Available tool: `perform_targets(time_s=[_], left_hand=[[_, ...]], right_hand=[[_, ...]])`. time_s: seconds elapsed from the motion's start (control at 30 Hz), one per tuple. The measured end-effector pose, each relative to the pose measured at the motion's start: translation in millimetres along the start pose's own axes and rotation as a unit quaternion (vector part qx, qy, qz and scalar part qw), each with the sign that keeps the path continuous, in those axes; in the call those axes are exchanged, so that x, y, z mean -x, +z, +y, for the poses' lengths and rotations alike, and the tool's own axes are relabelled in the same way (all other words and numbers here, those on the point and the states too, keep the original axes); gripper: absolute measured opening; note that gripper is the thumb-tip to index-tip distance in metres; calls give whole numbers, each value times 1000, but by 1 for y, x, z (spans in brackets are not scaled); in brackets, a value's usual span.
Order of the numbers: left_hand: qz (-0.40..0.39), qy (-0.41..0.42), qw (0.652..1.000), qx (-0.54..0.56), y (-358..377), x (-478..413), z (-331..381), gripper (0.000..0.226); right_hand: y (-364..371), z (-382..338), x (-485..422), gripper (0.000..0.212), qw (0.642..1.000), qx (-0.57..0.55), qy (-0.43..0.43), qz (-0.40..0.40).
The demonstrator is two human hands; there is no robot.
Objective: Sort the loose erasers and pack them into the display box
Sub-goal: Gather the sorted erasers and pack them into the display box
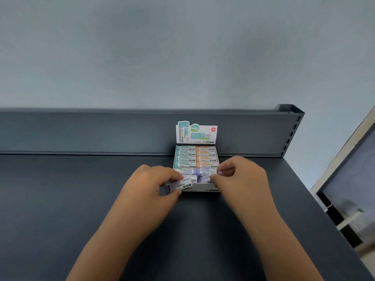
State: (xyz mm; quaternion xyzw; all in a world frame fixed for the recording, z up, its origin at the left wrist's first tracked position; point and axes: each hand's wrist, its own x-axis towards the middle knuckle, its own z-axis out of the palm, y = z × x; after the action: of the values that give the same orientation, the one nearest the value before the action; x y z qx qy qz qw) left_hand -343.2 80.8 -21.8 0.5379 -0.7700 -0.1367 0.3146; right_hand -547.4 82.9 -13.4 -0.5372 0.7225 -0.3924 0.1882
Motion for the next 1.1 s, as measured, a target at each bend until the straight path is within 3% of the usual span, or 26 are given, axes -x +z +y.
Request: perform_targets(time_s=[0.13,0.43,0.53,0.63,0.73,0.8,1.1], left_hand=[[-4,2,1000,-5,0,-2,0,24],[-11,15,1000,-10,3,-10,6,25],[-19,16,1000,-14,5,-13,6,26],[-17,25,999,-20,9,-17,8,26],[-8,53,998,-16,13,-24,12,24],[-17,68,997,-22,18,-30,17,22],[-35,93,995,-3,37,-50,41,22]], right_hand=[[0,2,1,8,995,89,-48,18],[-2,-3,8,36,950,295,-99,23],[-2,-5,8,39,944,310,-115,-10],[-3,2,4,33,953,265,-147,-19],[-11,-3,4,16,993,20,-111,-40],[-13,-8,3,15,991,-103,-59,-63],[-14,3,-13,9,999,-41,9,15]])
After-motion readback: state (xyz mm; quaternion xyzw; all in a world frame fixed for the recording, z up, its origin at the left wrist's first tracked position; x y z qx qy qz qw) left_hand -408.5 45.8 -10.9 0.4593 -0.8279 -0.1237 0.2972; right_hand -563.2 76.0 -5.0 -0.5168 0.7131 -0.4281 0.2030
